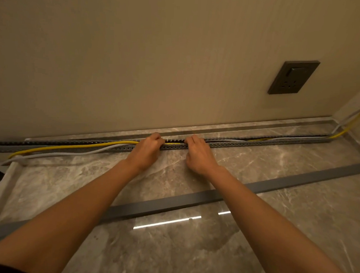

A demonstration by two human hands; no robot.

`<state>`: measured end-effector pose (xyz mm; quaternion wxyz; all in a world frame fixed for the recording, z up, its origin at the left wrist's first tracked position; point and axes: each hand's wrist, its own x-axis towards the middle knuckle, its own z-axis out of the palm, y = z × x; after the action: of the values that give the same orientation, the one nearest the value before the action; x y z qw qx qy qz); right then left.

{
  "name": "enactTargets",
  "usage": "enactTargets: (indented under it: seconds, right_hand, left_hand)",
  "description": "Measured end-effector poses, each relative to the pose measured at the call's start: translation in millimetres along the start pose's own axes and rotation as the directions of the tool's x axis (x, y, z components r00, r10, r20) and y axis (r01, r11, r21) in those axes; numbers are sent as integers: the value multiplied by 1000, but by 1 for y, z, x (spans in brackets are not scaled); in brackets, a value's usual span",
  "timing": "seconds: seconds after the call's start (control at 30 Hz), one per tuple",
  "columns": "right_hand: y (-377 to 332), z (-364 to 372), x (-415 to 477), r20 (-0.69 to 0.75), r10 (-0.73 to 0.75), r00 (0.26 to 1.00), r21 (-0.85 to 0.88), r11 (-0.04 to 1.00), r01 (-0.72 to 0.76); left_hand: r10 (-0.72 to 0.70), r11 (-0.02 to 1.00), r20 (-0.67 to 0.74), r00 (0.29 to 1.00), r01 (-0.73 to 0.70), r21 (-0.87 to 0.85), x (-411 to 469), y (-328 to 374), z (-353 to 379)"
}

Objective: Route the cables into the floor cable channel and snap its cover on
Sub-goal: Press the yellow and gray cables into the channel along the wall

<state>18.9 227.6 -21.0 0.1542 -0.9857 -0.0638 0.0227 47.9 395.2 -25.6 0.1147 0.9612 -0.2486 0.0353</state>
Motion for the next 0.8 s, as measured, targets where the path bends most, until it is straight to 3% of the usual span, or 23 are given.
enactTargets:
  seconds: [0.07,0.27,0.5,0.63,0.8]
  right_hand:
    - [-2,1,-2,-32,3,999,-22,1000,-3]
    - [-26,7,-3,-137,14,991,-98,995,-28]
    - [-80,18,18,-99,-128,987,-34,992,125]
    - [-105,31,27,-31,-216,976,-45,976,215]
    - [-108,33,36,-59,-198,978,-90,977,193]
  left_hand:
    - [19,998,-97,995,-25,-63,-9,-4,-3]
    - [-31,999,-214,976,25,-30,-25,-23,-16]
    - [-231,972,-158,960,236,13,-49,-73,-32]
    - [-249,966,-151,957,256,29,-66,-92,-28]
    - [-232,971,-124,965,224,-79,-67,-104,-35]
